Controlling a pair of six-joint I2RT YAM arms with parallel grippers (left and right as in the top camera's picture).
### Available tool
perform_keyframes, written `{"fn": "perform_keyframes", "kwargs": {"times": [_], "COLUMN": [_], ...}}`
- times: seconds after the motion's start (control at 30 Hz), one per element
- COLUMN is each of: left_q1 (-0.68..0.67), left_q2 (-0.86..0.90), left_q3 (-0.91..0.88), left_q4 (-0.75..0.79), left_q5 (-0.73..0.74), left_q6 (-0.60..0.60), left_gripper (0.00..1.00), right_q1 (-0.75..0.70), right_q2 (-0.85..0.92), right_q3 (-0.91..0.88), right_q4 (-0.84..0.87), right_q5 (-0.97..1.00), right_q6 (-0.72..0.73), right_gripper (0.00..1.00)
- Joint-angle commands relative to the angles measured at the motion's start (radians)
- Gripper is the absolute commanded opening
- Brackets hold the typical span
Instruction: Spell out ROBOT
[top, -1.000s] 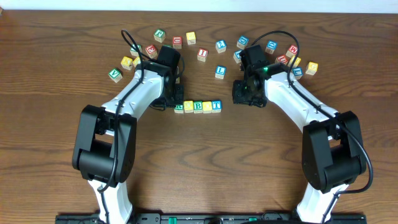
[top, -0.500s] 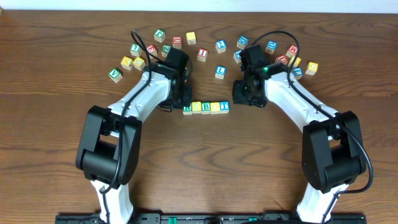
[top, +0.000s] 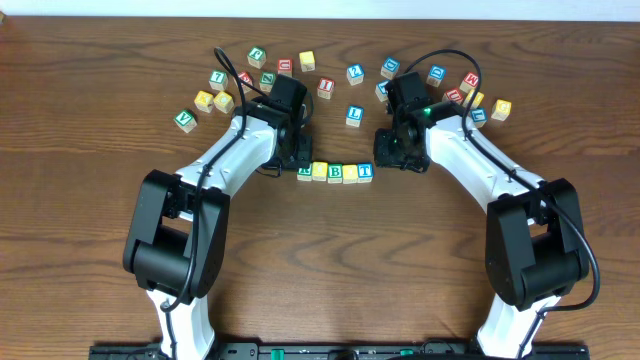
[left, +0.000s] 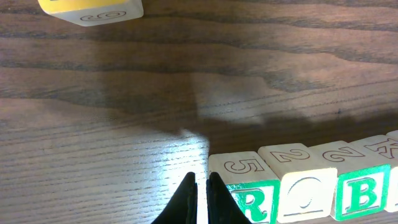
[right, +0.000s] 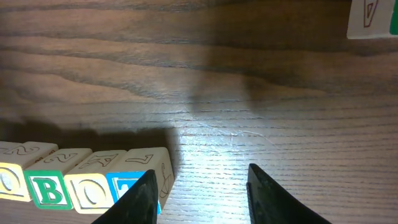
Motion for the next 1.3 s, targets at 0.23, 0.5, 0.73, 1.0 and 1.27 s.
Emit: {"fn": "perform_keyframes", "kwargs": {"times": [0.23, 0.5, 0.73, 1.0, 1.27], "left_q1": [-0.003, -0.003, 0.008, 0.162, 0.348], "left_q2": [0.016, -0.08, -0.135, -0.323, -0.489], "left_q3": [-0.004, 0.045, 0.045, 0.049, 0.049], "left_q4": [-0.038, -0.073, -0.117, -0.14, -0.197], "left_q5": [0.016, 0.029, 0.05, -0.072, -0.101], "left_q6": [0.002, 0.002, 0.002, 0.003, 0.042], "left_gripper": [0.08, 0.08, 0.08, 0.08, 0.08], "right_q1": [-0.004, -0.001, 0.034, 0.121, 0.203], "right_q2": [-0.021, -0.021, -0.021, -0.007, 0.087], "right_q3": [0.005, 0.051, 0.101, 0.101, 0.101], "right_q4": [0.019, 0.056, 0.12, 0.255, 0.357], "right_q5": [-0.023, -0.075, -0.087, -0.073, -0.055], "right_q6": [0.009, 0.009, 0.017, 0.059, 0.077], "right_gripper": [0.38, 0.31, 0.29, 0.27, 0.02]}}
